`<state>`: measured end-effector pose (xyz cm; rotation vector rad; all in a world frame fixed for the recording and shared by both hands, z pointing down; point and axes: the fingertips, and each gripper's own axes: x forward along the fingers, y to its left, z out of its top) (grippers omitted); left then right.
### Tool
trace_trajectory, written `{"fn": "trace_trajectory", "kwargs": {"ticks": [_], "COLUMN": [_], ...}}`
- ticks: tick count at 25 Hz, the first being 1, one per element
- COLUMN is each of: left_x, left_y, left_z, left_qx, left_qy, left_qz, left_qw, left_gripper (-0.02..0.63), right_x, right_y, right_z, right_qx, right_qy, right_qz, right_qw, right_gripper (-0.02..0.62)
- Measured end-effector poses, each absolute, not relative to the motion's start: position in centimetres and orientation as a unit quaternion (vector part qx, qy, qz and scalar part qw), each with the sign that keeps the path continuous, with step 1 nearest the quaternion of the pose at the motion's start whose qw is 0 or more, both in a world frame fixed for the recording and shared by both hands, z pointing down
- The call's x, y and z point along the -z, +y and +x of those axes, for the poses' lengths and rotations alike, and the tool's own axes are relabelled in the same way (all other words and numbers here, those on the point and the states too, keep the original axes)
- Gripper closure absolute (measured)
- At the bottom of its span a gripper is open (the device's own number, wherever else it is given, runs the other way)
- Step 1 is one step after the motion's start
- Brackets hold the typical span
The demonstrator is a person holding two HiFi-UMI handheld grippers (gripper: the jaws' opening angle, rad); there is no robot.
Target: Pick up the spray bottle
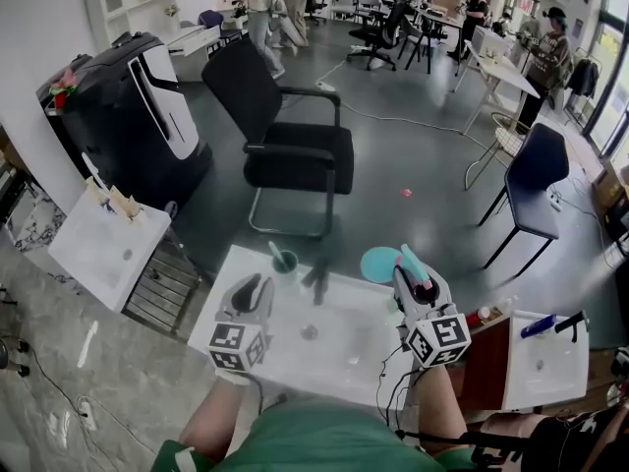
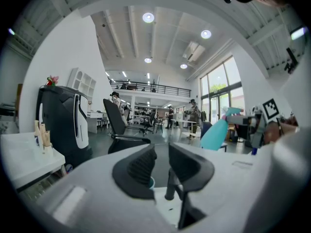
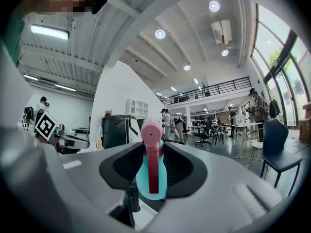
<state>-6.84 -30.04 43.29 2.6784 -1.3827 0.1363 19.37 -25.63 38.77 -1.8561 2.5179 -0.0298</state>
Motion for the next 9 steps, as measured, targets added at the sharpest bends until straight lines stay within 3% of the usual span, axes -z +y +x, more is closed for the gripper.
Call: {"fn": "trace_trajectory", "kwargs": {"ticks": [9], "left_x": [-42.9], "left_y": [-29.2], "left_z": [-5.6], "left_qx": [-0.047], "left_qy": [-0.458], "left_qz": [0.886], "left_qw": [0.058], "left_gripper": [0.517], "right_x": [-38.6], "right_y": [-24.9], "right_z": [20.5], "right_qx": [0.011], "right_qy": [0.806], "right_qz": [-0.592], "right_qw": [0.009], "right_gripper": [0.465]}}
